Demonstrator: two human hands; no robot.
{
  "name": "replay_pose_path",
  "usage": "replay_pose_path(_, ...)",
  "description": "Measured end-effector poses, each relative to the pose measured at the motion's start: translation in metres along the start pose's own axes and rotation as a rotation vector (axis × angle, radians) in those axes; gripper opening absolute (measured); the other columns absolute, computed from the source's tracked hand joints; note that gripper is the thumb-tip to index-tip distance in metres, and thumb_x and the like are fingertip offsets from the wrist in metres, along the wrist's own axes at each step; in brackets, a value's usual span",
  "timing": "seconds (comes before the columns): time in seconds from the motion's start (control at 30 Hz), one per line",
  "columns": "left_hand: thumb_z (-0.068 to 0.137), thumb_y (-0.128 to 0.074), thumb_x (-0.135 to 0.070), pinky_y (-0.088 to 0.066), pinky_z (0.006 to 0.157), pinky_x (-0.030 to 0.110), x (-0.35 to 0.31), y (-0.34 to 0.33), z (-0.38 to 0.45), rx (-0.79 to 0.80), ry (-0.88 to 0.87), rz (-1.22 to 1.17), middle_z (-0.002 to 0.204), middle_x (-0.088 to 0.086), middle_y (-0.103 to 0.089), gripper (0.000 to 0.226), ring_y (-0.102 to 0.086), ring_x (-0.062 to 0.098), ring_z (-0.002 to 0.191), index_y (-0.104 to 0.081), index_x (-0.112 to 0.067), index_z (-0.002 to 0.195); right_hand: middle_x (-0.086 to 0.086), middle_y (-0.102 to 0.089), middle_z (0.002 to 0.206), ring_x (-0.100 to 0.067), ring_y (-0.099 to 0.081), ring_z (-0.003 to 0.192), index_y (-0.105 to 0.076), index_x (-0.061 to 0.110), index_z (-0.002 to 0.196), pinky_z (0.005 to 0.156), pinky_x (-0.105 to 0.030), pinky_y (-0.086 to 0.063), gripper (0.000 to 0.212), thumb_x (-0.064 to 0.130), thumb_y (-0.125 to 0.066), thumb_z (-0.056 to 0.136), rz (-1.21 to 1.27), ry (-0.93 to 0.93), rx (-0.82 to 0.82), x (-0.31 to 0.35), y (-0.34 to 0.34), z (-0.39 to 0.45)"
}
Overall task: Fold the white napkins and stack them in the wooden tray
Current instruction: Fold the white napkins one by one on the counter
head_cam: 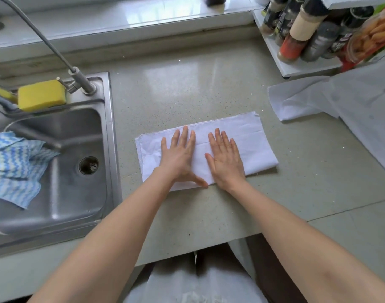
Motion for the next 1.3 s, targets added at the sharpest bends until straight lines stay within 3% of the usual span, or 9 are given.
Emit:
replay_pose_path(0.1, 0.072, -0.042, -0.083, 0.013, 0.117, 0.045, 0.017, -0.01, -0.009, -0.147, -0.061, -0.044, 0.159, -0.001, 0.02, 0.115, 0.018, 0.018, 0.146, 0.011, -0.02, 0.152, -0.002, 0.002, 0.161, -0.017, 0.004, 0.148, -0.004, 0.019, 0.153, 0.118, -0.032, 0.008, 0.06, 0.038, -0.03, 0.102, -0.016, 0.01, -0.018, 0.0, 0.001, -0.002)
replay_pose_path(0.23, 0.093, -0.019, -0.062, 0.009, 0.119, 0.042, 0.049, -0.021, -0.034, -0.356, 0.14, -0.017, 0.16, 0.002, 0.012, 0.078, 0.011, 0.022, 0.148, 0.006, -0.019, 0.153, -0.003, 0.002, 0.161, -0.02, 0.004, 0.148, -0.006, 0.019, 0.153, 0.119, -0.034, 0.006, 0.061, 0.038, -0.032, 0.101, -0.03, 0.013, -0.024, 0.002, 0.0, -0.001)
replay_pose_path(0.43, 0.093, -0.018, -0.061, 0.004, 0.12, 0.041, 0.071, -0.023, -0.052, -0.377, 0.285, -0.032, 0.159, 0.014, 0.011, 0.083, 0.01, 0.029, 0.147, 0.006, -0.009, 0.152, -0.002, 0.01, 0.16, -0.018, 0.01, 0.148, 0.001, 0.02, 0.153, 0.118, -0.033, 0.009, 0.063, 0.042, -0.027, 0.101, -0.031, 0.0, 0.009, 0.0, 0.001, 0.0)
replay_pose_path(0.57, 0.086, -0.007, -0.072, 0.007, 0.12, 0.043, 0.075, -0.019, -0.056, -0.249, 0.323, 0.052, 0.158, 0.019, 0.016, 0.098, 0.015, 0.03, 0.146, 0.011, 0.001, 0.149, 0.0, 0.013, 0.16, -0.016, 0.013, 0.147, 0.004, 0.021, 0.153, 0.118, -0.031, 0.011, 0.063, 0.044, -0.024, 0.101, -0.024, 0.011, 0.041, -0.001, 0.002, 0.001)
replay_pose_path(0.8, 0.073, -0.042, -0.085, 0.003, 0.115, 0.055, 0.055, 0.014, -0.029, 0.044, 0.447, 0.041, 0.15, 0.04, -0.004, 0.126, -0.001, 0.049, 0.143, 0.012, -0.001, 0.149, 0.006, 0.012, 0.158, -0.008, 0.015, 0.145, 0.001, 0.023, 0.152, 0.117, -0.024, 0.014, 0.059, 0.038, -0.028, 0.103, 0.004, 0.108, 0.07, -0.058, 0.02, -0.021)
replay_pose_path(0.93, 0.069, -0.062, -0.075, 0.004, 0.112, 0.062, 0.024, 0.035, -0.008, 0.091, 0.368, 0.075, 0.155, 0.031, 0.006, 0.127, 0.009, 0.047, 0.143, 0.008, -0.008, 0.151, -0.002, 0.0, 0.161, -0.014, 0.004, 0.148, -0.01, 0.017, 0.153, 0.118, -0.026, 0.006, 0.058, 0.03, -0.035, 0.102, 0.146, 0.035, 0.059, -0.082, 0.036, -0.016)
replay_pose_path(1.07, 0.063, -0.075, -0.065, 0.005, 0.116, 0.058, -0.042, 0.038, 0.017, 0.101, 0.073, 0.07, 0.159, 0.011, 0.015, 0.132, 0.017, 0.037, 0.145, 0.006, -0.014, 0.152, -0.016, -0.035, 0.146, -0.031, -0.033, 0.133, -0.034, 0.006, 0.143, 0.107, -0.038, -0.025, 0.06, 0.029, -0.057, 0.092, 0.197, -0.275, -0.168, -0.103, 0.067, -0.01)
replay_pose_path(1.17, 0.058, -0.08, -0.063, -0.001, 0.115, 0.062, -0.053, 0.03, 0.022, 0.181, 0.072, 0.064, 0.158, 0.007, 0.021, 0.14, 0.015, 0.036, 0.145, 0.012, -0.014, 0.152, -0.019, -0.042, 0.131, -0.034, -0.039, 0.122, -0.041, 0.002, 0.125, 0.097, -0.04, -0.033, 0.06, 0.035, -0.069, 0.083, 0.215, -0.508, -0.127, -0.116, 0.072, -0.005)
replay_pose_path(1.3, 0.052, -0.081, -0.066, -0.004, 0.114, 0.063, -0.042, 0.024, 0.018, 0.165, 0.079, 0.101, 0.157, 0.003, 0.025, 0.15, 0.015, 0.032, 0.146, 0.019, -0.01, 0.15, -0.021, -0.047, 0.13, -0.035, -0.044, 0.123, -0.041, -0.001, 0.122, 0.098, -0.039, -0.037, 0.065, 0.027, -0.076, 0.076, 0.327, -0.614, -0.017, -0.123, 0.068, 0.007)
Point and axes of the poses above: each hand's wrist, its own z-axis towards the middle knuckle, its own y-axis out of the back of the hand, x = y × z, the point moved 8 cm from there along z, towards the middle knuckle
